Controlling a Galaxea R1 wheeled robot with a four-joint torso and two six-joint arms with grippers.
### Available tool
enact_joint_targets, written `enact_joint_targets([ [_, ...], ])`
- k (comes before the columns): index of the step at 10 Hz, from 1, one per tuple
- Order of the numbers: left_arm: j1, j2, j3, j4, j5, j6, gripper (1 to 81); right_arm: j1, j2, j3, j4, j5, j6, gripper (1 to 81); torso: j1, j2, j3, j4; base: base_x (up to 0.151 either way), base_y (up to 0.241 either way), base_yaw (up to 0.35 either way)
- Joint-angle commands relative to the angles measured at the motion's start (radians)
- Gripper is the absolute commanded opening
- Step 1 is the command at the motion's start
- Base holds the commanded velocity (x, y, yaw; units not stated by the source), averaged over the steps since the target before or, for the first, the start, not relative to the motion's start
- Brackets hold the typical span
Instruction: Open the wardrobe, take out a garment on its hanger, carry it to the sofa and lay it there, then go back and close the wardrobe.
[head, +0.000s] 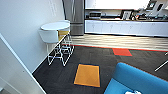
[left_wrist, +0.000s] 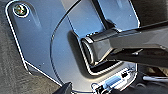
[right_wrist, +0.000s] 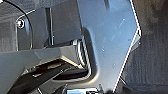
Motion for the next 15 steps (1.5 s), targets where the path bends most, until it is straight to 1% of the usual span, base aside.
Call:
enact_joint_targets([
  [1,-0.006,0.009,0.009,-0.003,0.034,0.001,81.1,0.001,0.001,-0.013,-0.001,-0.084,-0.001,81.1,0.000,0.000,0.000,0.000,0.000,0.000,0.000],
  [7,-0.005,0.020,0.009,0.011,0.032,0.003,81.1,-0.001,0.009,-0.016,-0.005,-0.095,-0.001,81.1,0.000,0.000,0.000,0.000,0.000,0.000,0.015],
  [15,-0.002,0.019,0.004,-0.001,0.034,0.004,81.1,-0.005,0.006,-0.016,-0.004,-0.094,0.000,81.1,0.000,0.000,0.000,0.000,0.000,0.000,0.313],
])
